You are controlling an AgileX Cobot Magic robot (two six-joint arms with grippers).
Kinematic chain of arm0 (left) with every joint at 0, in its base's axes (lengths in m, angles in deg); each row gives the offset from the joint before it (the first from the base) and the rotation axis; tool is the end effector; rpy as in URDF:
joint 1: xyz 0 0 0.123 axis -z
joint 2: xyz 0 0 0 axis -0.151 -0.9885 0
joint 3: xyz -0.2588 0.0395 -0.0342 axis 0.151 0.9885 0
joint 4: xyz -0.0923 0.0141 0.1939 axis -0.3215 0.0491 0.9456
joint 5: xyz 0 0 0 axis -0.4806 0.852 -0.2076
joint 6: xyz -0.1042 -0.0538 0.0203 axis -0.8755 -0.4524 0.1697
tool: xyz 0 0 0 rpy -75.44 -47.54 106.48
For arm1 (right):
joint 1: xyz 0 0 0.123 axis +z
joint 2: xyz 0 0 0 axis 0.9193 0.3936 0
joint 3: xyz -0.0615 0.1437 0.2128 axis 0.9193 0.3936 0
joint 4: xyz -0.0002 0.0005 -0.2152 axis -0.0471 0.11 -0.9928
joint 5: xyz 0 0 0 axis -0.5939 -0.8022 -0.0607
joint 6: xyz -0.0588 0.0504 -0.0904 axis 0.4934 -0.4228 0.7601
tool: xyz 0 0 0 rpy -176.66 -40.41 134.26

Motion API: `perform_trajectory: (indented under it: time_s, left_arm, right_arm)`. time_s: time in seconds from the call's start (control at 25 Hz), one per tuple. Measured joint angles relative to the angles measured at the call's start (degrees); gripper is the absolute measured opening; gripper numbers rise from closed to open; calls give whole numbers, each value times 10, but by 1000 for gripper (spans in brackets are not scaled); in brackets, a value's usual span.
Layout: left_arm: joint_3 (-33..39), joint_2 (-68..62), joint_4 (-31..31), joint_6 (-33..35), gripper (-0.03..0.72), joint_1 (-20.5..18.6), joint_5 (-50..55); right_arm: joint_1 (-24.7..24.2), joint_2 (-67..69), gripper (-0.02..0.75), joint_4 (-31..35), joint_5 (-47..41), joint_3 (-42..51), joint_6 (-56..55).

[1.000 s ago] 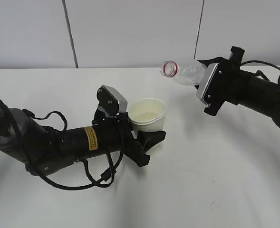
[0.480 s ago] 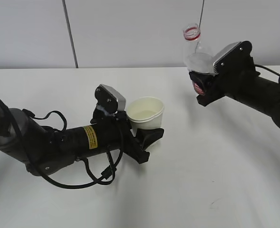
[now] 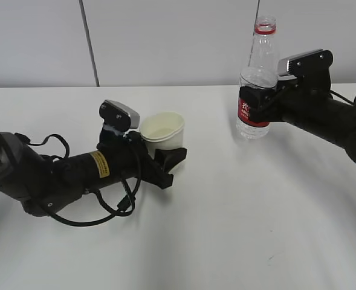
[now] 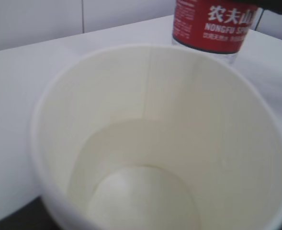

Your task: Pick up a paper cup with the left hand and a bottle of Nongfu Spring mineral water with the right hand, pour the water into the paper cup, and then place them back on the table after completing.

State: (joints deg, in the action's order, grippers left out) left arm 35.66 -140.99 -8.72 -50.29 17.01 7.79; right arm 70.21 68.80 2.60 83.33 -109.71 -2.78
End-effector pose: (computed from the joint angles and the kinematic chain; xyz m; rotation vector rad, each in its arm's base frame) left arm 0.3294 -0.2157 0.0995 0.6789 1.7351 -0.7579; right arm 0.3887 0.0650 0.1620 -0.4194 1.7009 0.2680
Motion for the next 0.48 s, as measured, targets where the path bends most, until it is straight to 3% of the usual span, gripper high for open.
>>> perform_trajectory:
  time_s: [0.48]
  left_arm:
    - [0, 0, -4, 19, 394, -83, 8]
  right_arm:
    - [0, 0, 374, -1, 0, 0, -5]
